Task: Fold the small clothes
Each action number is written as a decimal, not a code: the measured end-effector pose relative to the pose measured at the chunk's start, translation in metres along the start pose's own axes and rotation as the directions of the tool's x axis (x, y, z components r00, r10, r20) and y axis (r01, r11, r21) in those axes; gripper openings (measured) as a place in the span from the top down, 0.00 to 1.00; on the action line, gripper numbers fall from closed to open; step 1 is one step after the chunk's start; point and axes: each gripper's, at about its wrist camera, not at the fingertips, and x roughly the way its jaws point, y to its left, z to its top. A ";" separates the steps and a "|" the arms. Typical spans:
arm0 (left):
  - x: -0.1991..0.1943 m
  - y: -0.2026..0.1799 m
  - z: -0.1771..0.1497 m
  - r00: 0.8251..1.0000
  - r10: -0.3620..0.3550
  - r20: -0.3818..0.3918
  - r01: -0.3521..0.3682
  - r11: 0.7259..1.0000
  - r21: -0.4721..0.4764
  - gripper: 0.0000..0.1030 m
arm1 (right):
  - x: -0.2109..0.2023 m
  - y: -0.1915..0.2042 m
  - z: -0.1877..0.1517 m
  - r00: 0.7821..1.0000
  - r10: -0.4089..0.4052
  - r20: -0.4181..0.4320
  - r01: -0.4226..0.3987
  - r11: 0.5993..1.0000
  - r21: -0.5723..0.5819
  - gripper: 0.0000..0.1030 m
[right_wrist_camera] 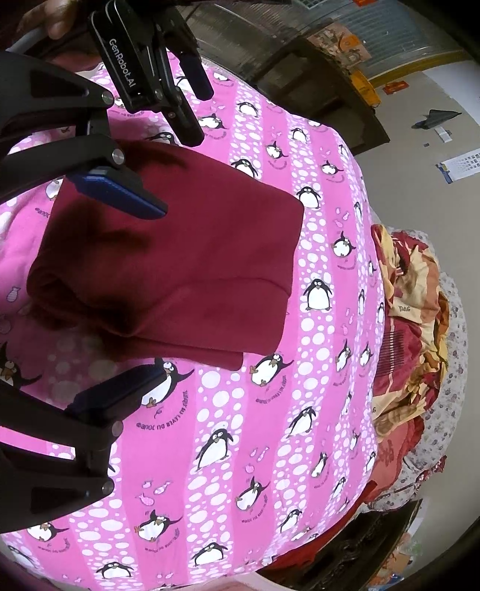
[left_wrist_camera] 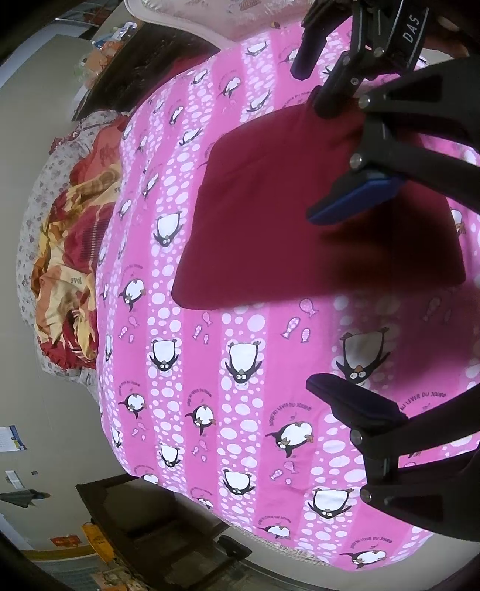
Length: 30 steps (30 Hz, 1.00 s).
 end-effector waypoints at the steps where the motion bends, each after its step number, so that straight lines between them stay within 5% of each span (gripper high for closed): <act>1: 0.000 0.000 0.000 1.000 0.000 -0.001 0.000 1.000 0.001 0.21 | 0.001 0.000 0.000 1.000 -0.001 -0.002 0.001 1.000 -0.001 0.17; 30: 0.008 -0.003 -0.001 1.000 -0.004 -0.020 0.004 1.000 0.019 0.21 | 0.013 0.000 -0.002 0.999 0.005 -0.042 -0.006 1.000 -0.002 0.17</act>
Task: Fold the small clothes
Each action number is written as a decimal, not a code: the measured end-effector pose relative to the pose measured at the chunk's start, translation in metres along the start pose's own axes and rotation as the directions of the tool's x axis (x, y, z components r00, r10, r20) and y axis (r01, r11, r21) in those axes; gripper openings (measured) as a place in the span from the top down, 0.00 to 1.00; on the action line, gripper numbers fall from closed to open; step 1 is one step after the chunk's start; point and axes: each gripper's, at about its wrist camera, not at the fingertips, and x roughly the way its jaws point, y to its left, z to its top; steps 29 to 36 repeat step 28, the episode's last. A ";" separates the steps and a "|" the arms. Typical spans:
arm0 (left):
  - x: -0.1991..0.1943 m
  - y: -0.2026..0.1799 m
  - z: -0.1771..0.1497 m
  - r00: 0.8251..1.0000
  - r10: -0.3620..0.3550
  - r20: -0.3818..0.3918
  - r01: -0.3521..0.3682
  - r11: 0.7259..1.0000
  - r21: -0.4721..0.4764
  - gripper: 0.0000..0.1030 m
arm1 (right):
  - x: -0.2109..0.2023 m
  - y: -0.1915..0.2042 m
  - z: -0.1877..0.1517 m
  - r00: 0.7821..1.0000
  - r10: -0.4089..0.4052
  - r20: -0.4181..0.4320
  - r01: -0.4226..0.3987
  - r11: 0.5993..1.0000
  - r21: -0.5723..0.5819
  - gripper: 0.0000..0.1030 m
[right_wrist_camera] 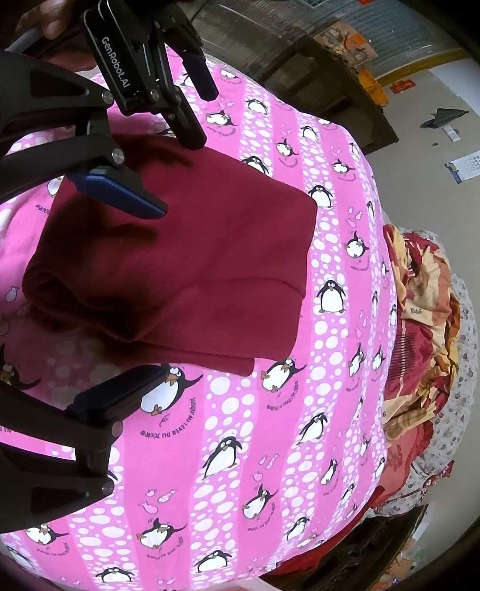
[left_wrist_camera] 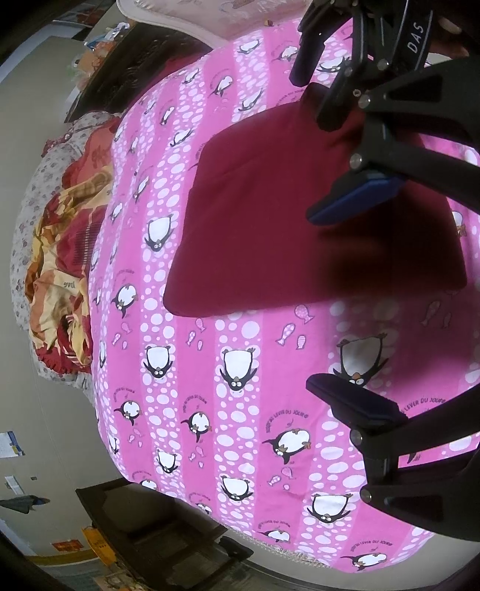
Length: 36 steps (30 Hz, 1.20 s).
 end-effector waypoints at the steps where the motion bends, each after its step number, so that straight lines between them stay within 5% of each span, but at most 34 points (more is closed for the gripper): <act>1: 0.000 0.000 0.000 1.000 0.000 0.000 0.000 1.000 0.001 0.21 | 0.000 0.000 0.000 1.000 0.000 -0.002 0.000 1.000 -0.001 0.17; 21: 0.004 -0.001 0.001 1.000 -0.030 0.001 0.030 0.999 0.015 0.21 | 0.007 -0.004 0.001 1.000 0.011 -0.020 -0.011 1.000 0.009 0.17; 28: 0.014 0.039 0.015 1.000 -0.019 0.002 0.019 0.999 -0.046 0.21 | -0.009 -0.059 0.020 0.999 -0.038 0.036 0.035 0.997 0.064 0.17; 36: 0.014 0.039 0.015 1.000 -0.019 0.002 0.019 0.999 -0.046 0.21 | -0.009 -0.059 0.020 0.999 -0.038 0.036 0.035 0.997 0.064 0.17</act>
